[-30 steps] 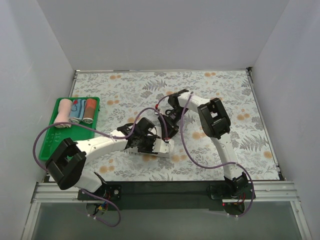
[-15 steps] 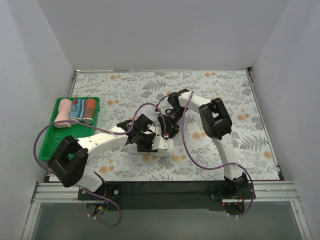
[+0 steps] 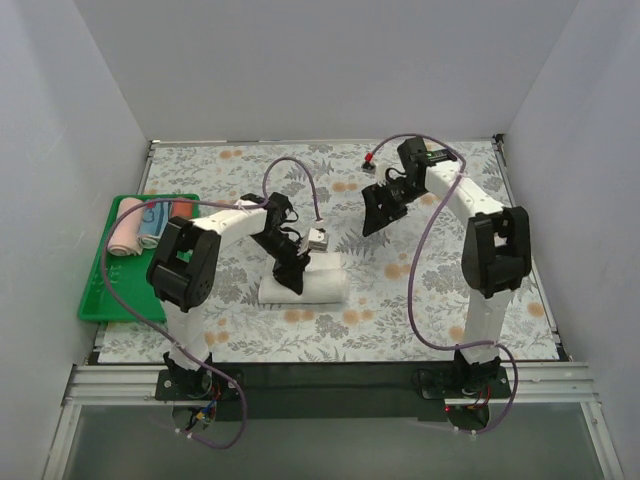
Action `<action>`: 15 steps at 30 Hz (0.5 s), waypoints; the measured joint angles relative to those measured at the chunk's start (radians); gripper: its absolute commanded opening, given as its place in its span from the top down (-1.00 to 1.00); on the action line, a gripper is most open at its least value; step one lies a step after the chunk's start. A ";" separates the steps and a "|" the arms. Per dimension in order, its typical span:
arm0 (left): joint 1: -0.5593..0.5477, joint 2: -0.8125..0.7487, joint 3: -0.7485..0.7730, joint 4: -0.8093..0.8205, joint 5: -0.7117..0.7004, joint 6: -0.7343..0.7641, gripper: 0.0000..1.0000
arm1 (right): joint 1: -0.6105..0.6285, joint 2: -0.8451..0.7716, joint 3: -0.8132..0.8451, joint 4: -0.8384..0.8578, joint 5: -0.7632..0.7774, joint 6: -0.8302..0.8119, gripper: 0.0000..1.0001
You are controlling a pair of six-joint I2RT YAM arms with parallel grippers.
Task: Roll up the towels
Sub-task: Roll the towel
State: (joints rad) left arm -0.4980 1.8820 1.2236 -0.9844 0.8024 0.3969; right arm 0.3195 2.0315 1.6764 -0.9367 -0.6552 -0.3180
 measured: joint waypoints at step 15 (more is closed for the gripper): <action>0.118 0.403 0.381 -0.467 0.231 0.116 0.80 | 0.380 -0.411 -0.304 0.253 0.219 -0.227 -0.93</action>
State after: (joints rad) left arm -0.3798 2.2852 1.6043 -1.4517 1.0336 0.5125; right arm 0.6998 1.6207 1.3720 -0.6834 -0.4358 -0.5446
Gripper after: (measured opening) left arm 0.313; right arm 0.959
